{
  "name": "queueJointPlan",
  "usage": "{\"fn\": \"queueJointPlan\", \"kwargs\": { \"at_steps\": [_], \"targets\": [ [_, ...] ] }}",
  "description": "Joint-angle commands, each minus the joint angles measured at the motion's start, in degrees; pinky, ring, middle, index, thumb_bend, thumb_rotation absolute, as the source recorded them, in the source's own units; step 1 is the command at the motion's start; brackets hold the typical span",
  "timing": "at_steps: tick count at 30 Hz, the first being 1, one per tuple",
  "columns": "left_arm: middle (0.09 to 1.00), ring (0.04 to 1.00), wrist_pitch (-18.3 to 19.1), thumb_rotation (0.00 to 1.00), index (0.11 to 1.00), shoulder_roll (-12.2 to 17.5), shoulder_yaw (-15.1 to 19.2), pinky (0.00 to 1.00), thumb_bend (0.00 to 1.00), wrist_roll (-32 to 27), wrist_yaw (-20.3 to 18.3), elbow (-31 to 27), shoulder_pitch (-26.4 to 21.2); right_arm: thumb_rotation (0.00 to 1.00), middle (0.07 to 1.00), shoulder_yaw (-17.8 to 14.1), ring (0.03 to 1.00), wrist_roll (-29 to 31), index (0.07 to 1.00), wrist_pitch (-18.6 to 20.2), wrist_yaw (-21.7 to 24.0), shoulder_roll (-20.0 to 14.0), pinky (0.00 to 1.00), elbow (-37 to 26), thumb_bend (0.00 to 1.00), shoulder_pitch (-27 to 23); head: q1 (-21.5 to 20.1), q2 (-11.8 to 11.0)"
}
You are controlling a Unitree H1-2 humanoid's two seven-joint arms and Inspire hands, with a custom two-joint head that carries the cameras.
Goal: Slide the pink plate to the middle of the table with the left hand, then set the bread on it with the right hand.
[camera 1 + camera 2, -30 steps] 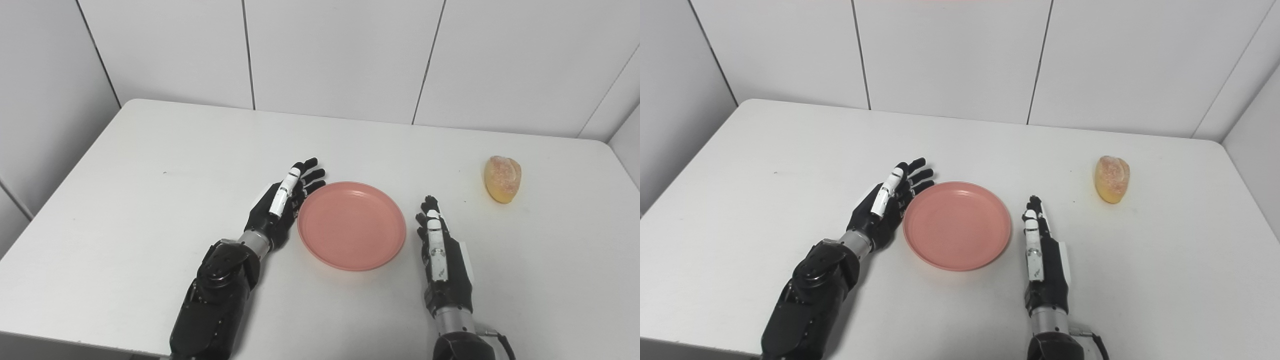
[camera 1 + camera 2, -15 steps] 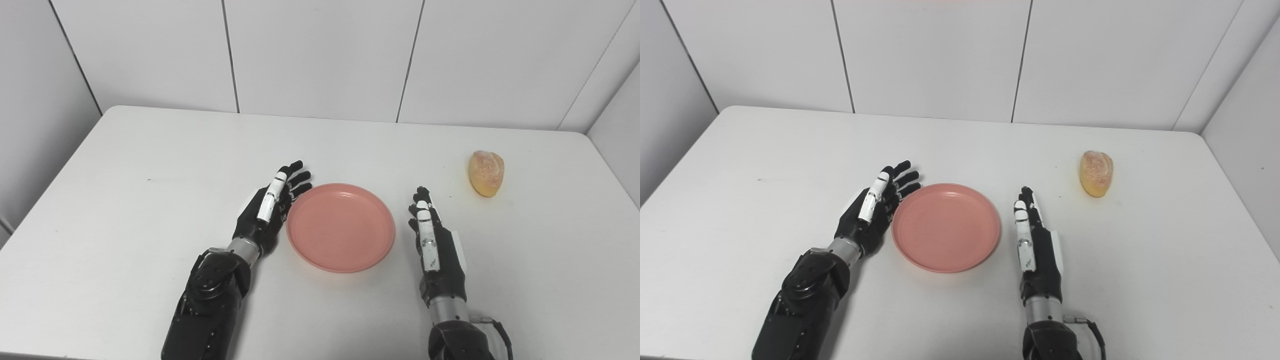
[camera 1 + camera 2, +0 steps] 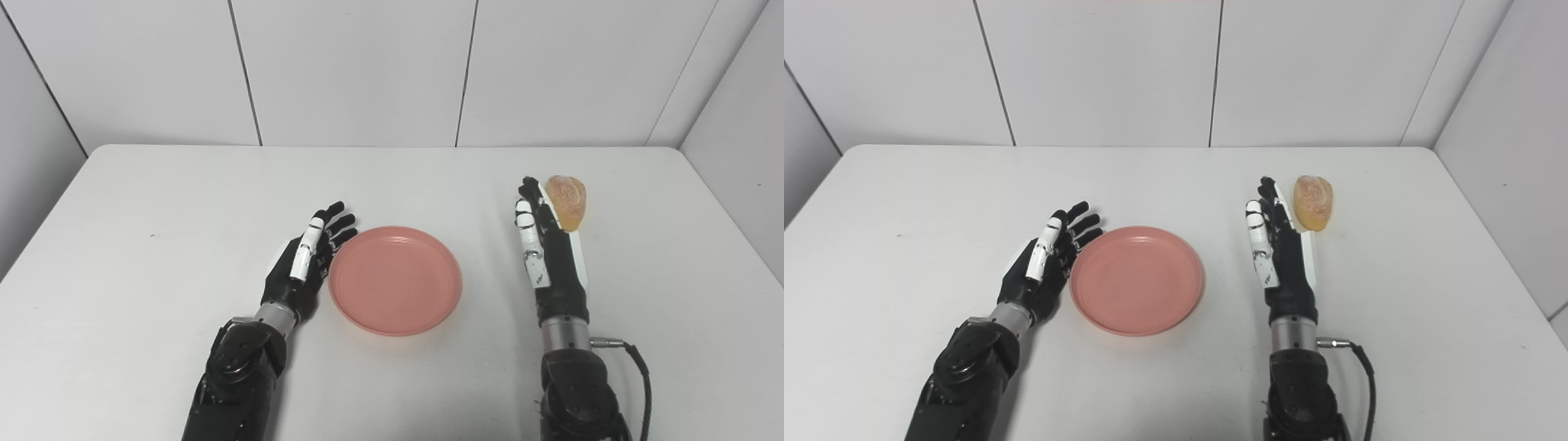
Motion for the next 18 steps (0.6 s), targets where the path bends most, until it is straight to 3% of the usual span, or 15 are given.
{"fn": "queueJointPlan", "kwargs": {
  "at_steps": [1,4,6,7,10,15,18],
  "targets": [
    [0.892,0.883,0.8,1.00,0.887,0.2,-0.5,0.88,0.35,0.5,-0.5,0.0,0.6,1.00,0.926,-0.6,0.908,-1.1,0.917,-2.5,-1.0,-0.4,0.89,-2.7,0.30,-3.0,-1.0,-0.1],
    [0.892,0.883,0.9,1.00,0.886,0.2,-0.7,0.87,0.34,0.5,-0.6,-0.2,0.7,1.00,0.934,-1.2,0.915,-2.9,0.921,-1.1,-1.0,-1.6,0.89,-3.7,0.31,-4.7,-2.0,-0.2],
    [0.892,0.883,1.1,1.00,0.885,0.2,-0.7,0.87,0.34,0.3,-0.7,-0.4,0.8,1.00,0.918,-1.6,0.894,-4.6,0.907,0.0,-1.0,-2.6,0.84,-4.1,0.28,-6.2,-2.9,-0.3],
    [0.890,0.881,1.3,1.00,0.884,0.3,-0.6,0.87,0.34,0.2,-0.8,-0.5,0.8,1.00,0.908,-1.9,0.884,-5.2,0.905,0.5,-1.0,-2.9,0.79,-4.1,0.30,-6.9,-3.3,-0.4],
    [0.885,0.875,1.2,1.00,0.881,0.4,-0.6,0.87,0.34,0.2,-0.8,-0.5,0.8,1.00,0.894,-2.7,0.877,-6.9,0.901,1.0,-1.2,-4.0,0.78,-3.3,0.33,-8.9,-3.8,-0.5],
    [0.887,0.875,1.5,1.00,0.885,0.7,-0.4,0.87,0.35,-0.1,-1.4,-0.3,0.8,1.00,0.914,-2.4,0.910,-13.3,0.918,7.5,1.0,-7.3,0.86,-3.3,0.46,-11.9,-6.1,-1.0],
    [0.887,0.874,1.5,1.00,0.886,0.8,-0.1,0.87,0.35,-0.3,-1.6,-0.4,1.0,1.00,0.923,-2.2,0.914,-16.4,0.919,11.8,2.2,-8.7,0.85,-3.5,0.51,-13.8,-7.4,-1.2]
  ]
}}
